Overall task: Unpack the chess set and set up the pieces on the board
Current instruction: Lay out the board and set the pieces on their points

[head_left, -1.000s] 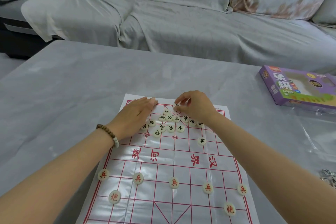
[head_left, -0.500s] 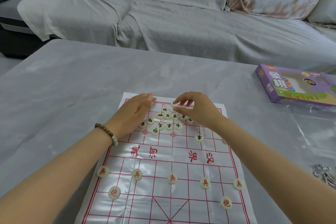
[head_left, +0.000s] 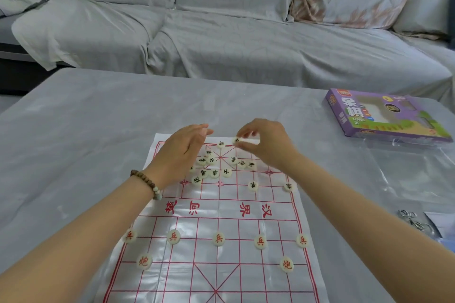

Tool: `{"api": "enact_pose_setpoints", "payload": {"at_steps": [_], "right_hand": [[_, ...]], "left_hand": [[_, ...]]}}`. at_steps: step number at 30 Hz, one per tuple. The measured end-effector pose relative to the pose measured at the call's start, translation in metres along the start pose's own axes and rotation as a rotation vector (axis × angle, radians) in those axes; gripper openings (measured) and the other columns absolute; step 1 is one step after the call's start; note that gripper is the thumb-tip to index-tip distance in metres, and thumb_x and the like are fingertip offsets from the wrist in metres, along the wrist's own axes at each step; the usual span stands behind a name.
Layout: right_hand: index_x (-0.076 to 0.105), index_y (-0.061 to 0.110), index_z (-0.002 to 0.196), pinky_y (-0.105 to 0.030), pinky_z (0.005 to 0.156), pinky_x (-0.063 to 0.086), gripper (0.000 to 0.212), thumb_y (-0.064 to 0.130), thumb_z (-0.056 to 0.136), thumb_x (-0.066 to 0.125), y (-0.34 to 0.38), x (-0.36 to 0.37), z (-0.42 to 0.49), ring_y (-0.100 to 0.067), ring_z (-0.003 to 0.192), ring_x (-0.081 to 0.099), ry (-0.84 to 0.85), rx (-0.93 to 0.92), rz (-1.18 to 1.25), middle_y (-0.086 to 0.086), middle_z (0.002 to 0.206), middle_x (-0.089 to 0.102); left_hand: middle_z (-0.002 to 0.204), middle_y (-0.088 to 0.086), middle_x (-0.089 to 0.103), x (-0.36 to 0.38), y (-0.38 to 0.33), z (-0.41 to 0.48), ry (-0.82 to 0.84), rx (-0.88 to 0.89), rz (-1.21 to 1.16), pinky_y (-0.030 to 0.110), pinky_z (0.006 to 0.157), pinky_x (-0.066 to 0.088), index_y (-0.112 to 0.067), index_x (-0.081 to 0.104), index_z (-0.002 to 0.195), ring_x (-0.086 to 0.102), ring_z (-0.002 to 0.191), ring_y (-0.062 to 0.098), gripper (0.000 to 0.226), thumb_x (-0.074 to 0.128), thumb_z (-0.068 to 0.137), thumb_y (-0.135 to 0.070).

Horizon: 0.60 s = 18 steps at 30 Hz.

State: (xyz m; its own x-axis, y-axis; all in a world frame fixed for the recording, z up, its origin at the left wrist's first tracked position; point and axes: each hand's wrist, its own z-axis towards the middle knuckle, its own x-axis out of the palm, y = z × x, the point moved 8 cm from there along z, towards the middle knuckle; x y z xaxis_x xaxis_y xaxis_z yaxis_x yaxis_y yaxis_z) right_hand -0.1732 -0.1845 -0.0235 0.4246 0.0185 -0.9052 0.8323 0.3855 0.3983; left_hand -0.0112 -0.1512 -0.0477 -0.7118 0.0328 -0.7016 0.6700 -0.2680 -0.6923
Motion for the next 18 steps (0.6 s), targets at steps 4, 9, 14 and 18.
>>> {"api": "enact_pose_setpoints", "payload": {"at_steps": [4, 9, 14, 18], "right_hand": [[0.066, 0.024, 0.091, -0.025, 0.072, 0.046, 0.022, 0.043, 0.079, 0.068, -0.064, -0.020, -0.014, -0.007, 0.078, 0.055, -0.052, 0.178, 0.037, 0.010, 0.083, 0.061], [0.067, 0.024, 0.099, -0.025, 0.074, 0.042, 0.018, 0.032, 0.083, 0.067, -0.109, 0.001, -0.027, -0.012, 0.085, 0.054, 0.041, 0.276, 0.043, 0.009, 0.088, 0.056], [0.059, 0.029, 0.111, -0.021, 0.074, 0.038, 0.036, 0.045, 0.080, 0.067, -0.110, 0.007, -0.029, -0.008, 0.083, 0.050, 0.038, 0.278, 0.055, 0.008, 0.096, 0.055], [0.060, 0.027, 0.097, -0.022, 0.068, 0.039, 0.032, 0.050, 0.077, 0.068, -0.113, 0.005, -0.033, -0.009, 0.078, 0.050, -0.075, 0.327, 0.031, 0.008, 0.092, 0.054]], "left_hand": [[0.118, 0.000, 0.057, 0.036, -0.019, 0.013, 0.172, 0.060, 0.040, 0.012, 0.092, 0.029, -0.015, 0.055, 0.117, 0.045, 0.107, 0.007, 0.054, 0.017, 0.098, -0.048], [0.116, 0.011, 0.059, 0.072, -0.038, 0.033, 0.239, 0.121, 0.183, 0.031, 0.095, 0.035, -0.005, 0.055, 0.113, 0.052, 0.108, 0.024, 0.081, 0.003, 0.086, -0.061], [0.127, 0.002, 0.057, 0.093, -0.046, 0.045, 0.292, 0.142, 0.249, 0.024, 0.101, 0.030, -0.012, 0.053, 0.124, 0.048, 0.116, 0.017, 0.074, 0.007, 0.091, -0.059], [0.140, -0.004, 0.046, 0.104, -0.043, 0.047, 0.357, 0.064, 0.271, 0.027, 0.110, 0.023, -0.018, 0.047, 0.134, 0.038, 0.130, 0.015, 0.059, 0.012, 0.097, -0.047]]}}
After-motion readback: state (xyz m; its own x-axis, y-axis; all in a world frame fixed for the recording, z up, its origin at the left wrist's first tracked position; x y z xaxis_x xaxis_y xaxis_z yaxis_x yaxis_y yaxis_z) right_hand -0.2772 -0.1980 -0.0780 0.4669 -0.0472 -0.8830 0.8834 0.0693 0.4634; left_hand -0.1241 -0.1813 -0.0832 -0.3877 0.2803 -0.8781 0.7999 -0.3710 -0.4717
